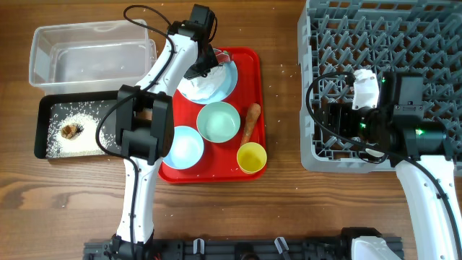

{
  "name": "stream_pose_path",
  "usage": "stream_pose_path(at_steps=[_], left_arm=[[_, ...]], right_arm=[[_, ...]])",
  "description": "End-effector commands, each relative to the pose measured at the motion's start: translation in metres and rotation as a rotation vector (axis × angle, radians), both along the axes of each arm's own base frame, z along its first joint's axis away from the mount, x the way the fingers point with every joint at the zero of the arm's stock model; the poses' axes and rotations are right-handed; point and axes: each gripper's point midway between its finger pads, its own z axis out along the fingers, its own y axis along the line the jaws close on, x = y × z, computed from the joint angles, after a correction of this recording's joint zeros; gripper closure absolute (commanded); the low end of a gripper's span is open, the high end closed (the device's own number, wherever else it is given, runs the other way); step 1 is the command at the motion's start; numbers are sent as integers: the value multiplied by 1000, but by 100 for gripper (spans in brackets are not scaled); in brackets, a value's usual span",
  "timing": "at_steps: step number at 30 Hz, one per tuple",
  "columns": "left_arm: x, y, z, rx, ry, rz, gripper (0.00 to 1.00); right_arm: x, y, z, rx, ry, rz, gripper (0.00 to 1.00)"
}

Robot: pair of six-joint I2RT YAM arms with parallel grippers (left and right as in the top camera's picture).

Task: Sort waste into correct bins and load items into the dishwasher rack
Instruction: 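Pinch the white tissue on the plate with the left gripper, then carry the tissue left and release it into the clear bin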

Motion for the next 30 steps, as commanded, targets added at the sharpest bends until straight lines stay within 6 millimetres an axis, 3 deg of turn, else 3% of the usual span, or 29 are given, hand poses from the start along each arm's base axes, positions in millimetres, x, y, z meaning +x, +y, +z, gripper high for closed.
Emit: stream_pose_path(at_steps=[1,3,7,9,13,17,20,22,26,30], left_arm=[[-17,-3,-14,-4,80,-10,96],[-15,-3,6,-13,50,-8,96],[-8,1,68,-47,-59,2,96],[-4,9,114,-70,-149,12,96],[-3,36,182,-64,-289,38,96],[-4,85,228,28,-398,109,96],[0,120,236,122,-426,131,96],[4,155,231,213,-423,171,96],[19,209,208,287,-404,263,96],[31,246,178,304,-379,326,91]], right_arm=[[5,-1,8,-1,-23,-1,17],[5,-1,8,-1,-23,-1,17],[5,-1,8,-1,-22,-1,17],[5,-1,8,-1,-23,-1,17],[5,-1,8,-1,-23,-1,17],[5,-1,8,-1,-23,-1,17],[5,-1,8,-1,-24,-1,17],[5,-1,8,-1,-24,-1,17],[5,-1,8,-1,-25,-1,17],[5,-1,8,-1,-26,-1,17]])
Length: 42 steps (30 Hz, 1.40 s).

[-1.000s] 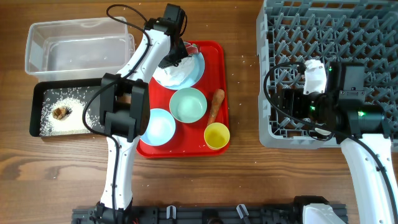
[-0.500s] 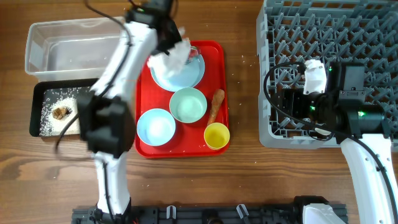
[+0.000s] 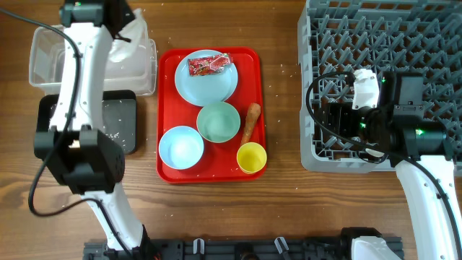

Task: Sort waste into correct bins and load items into the dishwasher rack
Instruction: 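Carry the tissue left and release it into the clear bin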

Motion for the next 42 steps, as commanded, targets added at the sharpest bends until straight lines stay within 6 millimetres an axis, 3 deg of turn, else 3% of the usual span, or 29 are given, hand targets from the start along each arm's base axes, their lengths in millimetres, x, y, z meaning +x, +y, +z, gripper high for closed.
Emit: stream_pose_path(at_steps=[1,3,5,6,7,12,17,19,20,21,22,23,24,25,26,29,31,33,37,38,39,40,42], left_arm=[[7,46,-44,51,73,74,82],[9,58,-60,47,95,93,58],[8,64,-71,45,115,103,13],[9,65,-72,47,117,101,2],[10,65,-70,52,112,96,0],[16,61,-40,80,52,51,0],[9,59,-2,87,-11,47,0],[8,60,1,122,5,5,19],[8,60,1,142,18,-20,52],[9,62,-2,160,35,-41,69],[9,63,-5,169,47,-53,76],[10,63,-7,178,54,-64,76],[11,65,-9,188,60,-74,62],[11,65,-8,188,57,-73,40],[12,66,-8,189,52,-71,2],[16,63,-7,222,65,-147,1],[16,48,-13,246,116,-322,4],[13,35,-20,245,155,-454,0],[13,37,-20,248,154,-448,1],[13,40,-20,251,155,-441,4],[12,42,-20,251,156,-427,16],[10,46,-21,189,136,-340,27],[2,53,-25,45,100,-136,21]], right_arm=[[5,-1,8,-2,-23,-2,17],[5,-1,8,-4,-23,-3,17],[5,-2,8,-5,-24,-3,17],[5,-2,8,-5,-24,-3,17],[5,-2,8,-5,-26,-3,17],[6,-2,8,-4,-24,-3,17],[6,-2,7,-4,-22,-3,17],[6,-2,7,-4,-22,-3,17],[6,-2,7,-4,-22,-3,17],[6,-2,7,-4,-22,-3,17],[6,-2,7,-4,-22,-3,17],[6,-2,7,-4,-22,-3,17],[6,-2,7,-4,-22,-3,17],[6,-2,7,-4,-22,-3,17],[6,-2,7,-4,-22,-3,17],[6,-2,7,-4,-22,-3,17],[6,-2,7,-4,-22,-3,17],[6,-2,7,-4,-21,-3,17],[6,-1,7,-4,-21,-3,17],[6,-1,7,-4,-21,-3,17],[6,-1,7,-3,-21,-3,17],[6,-1,7,-4,-21,-3,17],[6,-1,7,-3,-22,-3,17]])
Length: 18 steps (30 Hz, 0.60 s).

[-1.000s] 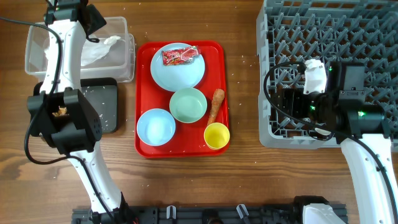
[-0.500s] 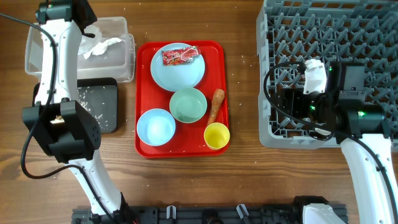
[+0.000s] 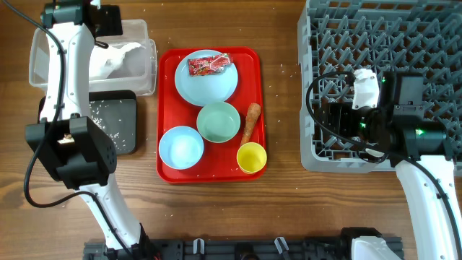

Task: Sort waste into correct bins and load items into the dishwasher rack
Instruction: 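Carry the tissue left and release it into the clear bin, then move the left gripper back to the plate over the red wrapper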

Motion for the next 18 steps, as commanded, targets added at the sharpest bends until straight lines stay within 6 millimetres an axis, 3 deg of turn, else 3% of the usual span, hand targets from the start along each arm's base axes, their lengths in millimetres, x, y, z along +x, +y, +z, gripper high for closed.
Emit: stream_pose_path(at_steps=[1,2,5,6,10,15,18], left_arm=[[-10,12,1,-225,-76,325,17],[-11,7,0,-284,-84,361,16],[4,-39,6,-405,-82,129,19],[9,-58,9,-403,-81,20,19],[12,-105,12,-314,-65,-155,15],[12,-175,-1,-195,-24,-343,10],[13,-210,-23,-161,11,-441,9]], right_arm=[[6,-1,7,-3,-21,-3,17],[6,-1,7,-3,-23,-3,17],[6,-1,7,-3,-19,-3,17],[6,-1,7,-4,-20,-3,17],[6,-1,7,-3,-19,-3,17],[6,-1,7,-3,-20,-3,17],[5,-1,6,-4,-16,-3,17]])
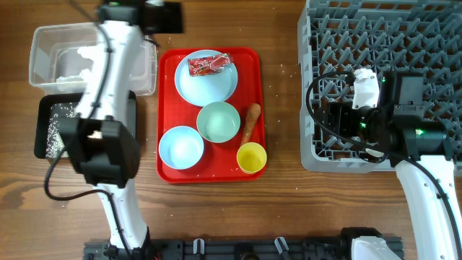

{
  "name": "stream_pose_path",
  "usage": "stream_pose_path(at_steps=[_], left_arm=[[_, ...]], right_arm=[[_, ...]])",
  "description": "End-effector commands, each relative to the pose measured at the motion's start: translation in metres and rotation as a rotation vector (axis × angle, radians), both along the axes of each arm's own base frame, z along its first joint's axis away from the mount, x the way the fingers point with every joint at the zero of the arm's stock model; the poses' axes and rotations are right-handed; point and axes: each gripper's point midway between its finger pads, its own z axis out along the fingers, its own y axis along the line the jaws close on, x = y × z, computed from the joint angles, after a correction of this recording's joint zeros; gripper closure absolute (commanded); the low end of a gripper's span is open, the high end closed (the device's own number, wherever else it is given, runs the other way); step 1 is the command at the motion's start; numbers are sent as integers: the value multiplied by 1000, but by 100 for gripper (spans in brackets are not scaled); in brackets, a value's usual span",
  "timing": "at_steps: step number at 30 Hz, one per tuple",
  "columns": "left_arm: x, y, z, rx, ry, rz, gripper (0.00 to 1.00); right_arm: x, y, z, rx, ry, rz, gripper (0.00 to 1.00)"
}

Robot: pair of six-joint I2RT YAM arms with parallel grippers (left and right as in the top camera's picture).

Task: Sort waste into correct bins and load items into the dishwasher rack
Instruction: 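Move the left gripper back to the plate over the red wrapper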

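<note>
My left gripper [164,15] is at the table's far edge, between the clear bin [43,36] and the red tray [167,108], empty and seemingly open. A crumpled white tissue [76,61] lies inside the clear bin. On the tray, a red wrapper [208,65] rests on a light-blue plate [206,87]. Also there are a green bowl [219,121], a blue bowl [180,146], a yellow cup [251,157] and an orange carrot-like piece [250,121]. My right gripper [328,120] hovers over the left part of the grey dishwasher rack [382,29]; its jaws are too dark to read.
A black tray [45,130] with white crumbs sits in front of the clear bin, partly covered by my left arm [108,94]. Scattered crumbs dot the wood between the red tray and the rack.
My left gripper has moved right, from over the clear bin to the gap beside the red tray's far left corner. The tissue stays in the bin. The right arm is unchanged.
First my left gripper was down on a white tissue on the light-blue plate. Then it was over the clear bin with the tissue, and the red wrapper showed on the plate. Later the tissue lay in the bin, and the gripper now sits near the tray.
</note>
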Motion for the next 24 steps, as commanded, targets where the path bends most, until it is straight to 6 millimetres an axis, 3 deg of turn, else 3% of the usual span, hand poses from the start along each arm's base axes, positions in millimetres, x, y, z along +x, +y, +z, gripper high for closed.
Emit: stream_pose_path(at_steps=[1,7,12,24], left_arm=[[5,-32,-33,95,26,-148,9],[3,-50,-105,140,144,-232,6],[-5,-64,-145,186,204,-347,6],[-14,-73,-155,192,236,-377,7]], right_arm=[[4,-1,6,-3,-11,-3,17],[3,-1,5,-4,-8,-2,16],[3,-1,5,-4,-8,-2,17],[3,-1,5,-4,-8,-2,17]])
